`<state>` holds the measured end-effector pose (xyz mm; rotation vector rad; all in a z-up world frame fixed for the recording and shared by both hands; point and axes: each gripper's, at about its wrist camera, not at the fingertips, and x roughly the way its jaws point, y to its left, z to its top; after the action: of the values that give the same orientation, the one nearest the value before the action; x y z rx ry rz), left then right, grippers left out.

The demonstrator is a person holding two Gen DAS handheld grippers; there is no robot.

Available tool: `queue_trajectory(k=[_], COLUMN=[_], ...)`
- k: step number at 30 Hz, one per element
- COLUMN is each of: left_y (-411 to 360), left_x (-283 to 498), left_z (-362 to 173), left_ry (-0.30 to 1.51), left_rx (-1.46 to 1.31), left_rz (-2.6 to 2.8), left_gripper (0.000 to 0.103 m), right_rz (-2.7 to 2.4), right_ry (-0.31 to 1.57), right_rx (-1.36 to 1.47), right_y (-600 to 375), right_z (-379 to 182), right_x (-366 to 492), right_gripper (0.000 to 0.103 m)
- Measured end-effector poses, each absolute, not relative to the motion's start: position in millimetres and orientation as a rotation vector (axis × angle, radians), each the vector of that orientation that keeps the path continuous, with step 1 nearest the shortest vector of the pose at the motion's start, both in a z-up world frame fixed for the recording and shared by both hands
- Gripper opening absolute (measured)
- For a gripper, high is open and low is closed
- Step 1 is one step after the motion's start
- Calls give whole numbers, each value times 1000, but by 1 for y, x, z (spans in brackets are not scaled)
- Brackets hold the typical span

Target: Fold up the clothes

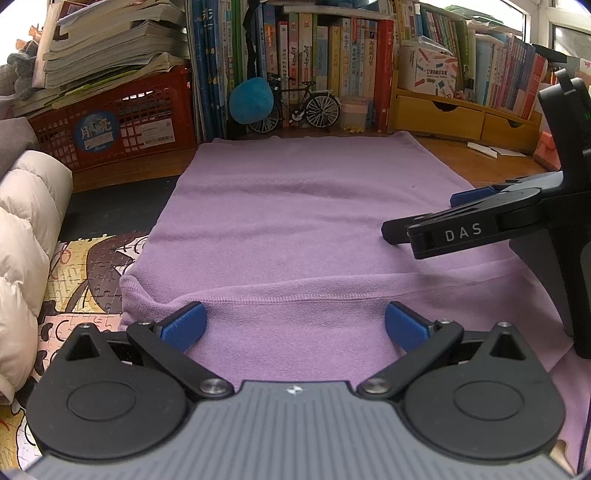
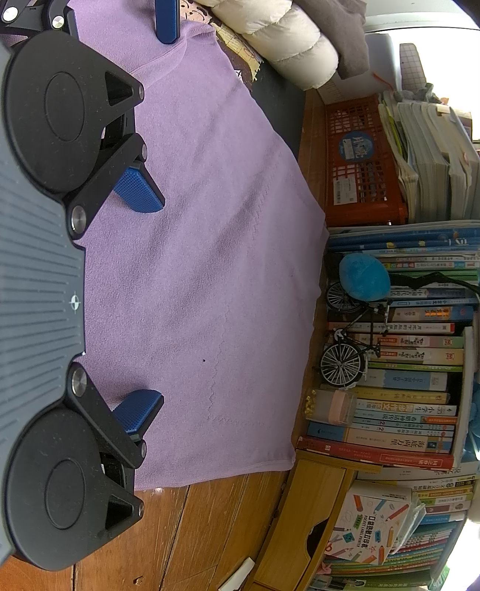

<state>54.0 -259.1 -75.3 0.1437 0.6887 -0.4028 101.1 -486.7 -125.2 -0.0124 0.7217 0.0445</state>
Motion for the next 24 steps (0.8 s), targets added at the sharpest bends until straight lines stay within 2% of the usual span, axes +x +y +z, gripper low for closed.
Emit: queue_trajectory(k=[24], left_y=[-248], left_x=[36], left_z=[-68], left_ry=[658], left_rx=[94], left_rz=[-517], left_gripper=[103], right_rz=[44], right_ry=[722], right_rx=[-12], right_y=[-486], right_z=[-126], right_x=[101], right_gripper=[103])
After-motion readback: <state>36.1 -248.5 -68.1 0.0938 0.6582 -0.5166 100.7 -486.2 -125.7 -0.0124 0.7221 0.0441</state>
